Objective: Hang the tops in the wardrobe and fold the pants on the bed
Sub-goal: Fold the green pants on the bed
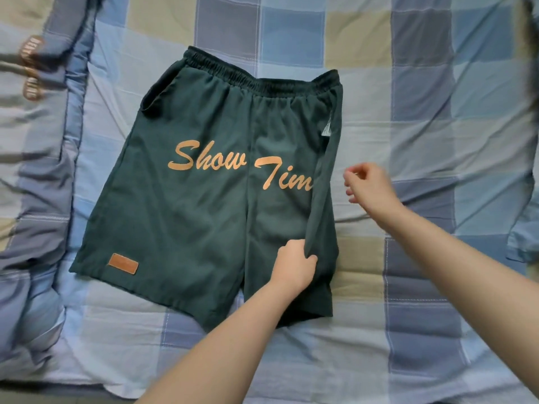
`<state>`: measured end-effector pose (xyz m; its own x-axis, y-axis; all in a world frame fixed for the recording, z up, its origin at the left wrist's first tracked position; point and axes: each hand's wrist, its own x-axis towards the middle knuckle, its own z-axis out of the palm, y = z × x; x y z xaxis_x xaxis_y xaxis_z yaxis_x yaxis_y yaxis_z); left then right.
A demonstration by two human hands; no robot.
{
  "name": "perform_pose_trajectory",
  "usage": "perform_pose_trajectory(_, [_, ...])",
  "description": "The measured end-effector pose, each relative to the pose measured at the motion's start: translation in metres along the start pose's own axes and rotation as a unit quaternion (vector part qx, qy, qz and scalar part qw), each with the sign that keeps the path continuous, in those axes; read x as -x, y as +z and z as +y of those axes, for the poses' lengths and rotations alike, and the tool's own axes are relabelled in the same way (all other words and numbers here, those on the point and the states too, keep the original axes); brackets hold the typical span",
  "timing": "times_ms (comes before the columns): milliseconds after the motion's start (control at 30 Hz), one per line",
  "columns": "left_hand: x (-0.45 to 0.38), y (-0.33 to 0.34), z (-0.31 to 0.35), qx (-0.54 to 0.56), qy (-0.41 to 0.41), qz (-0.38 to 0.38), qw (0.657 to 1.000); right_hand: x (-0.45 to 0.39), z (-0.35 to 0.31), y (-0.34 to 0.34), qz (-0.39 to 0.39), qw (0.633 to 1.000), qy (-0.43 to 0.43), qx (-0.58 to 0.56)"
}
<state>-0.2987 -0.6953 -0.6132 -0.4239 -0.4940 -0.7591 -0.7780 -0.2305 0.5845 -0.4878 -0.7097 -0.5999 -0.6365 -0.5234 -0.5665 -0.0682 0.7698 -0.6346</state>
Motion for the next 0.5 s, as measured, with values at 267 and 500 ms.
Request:
perform_pose_trajectory(267, [0.023, -0.022, -0.030, -0.059, 0.094, -0.044, 0.993, -0.098, -0.070, 0.057, 0.054, 0.992, 0.104, 0.054])
perform_pose_trajectory(500, [0.038, -0.134, -0.094, -0.003, 0.055, -0.007, 0.998, -0.095, -0.116, 0.092, 0.127, 0.990, 0.048, 0.037])
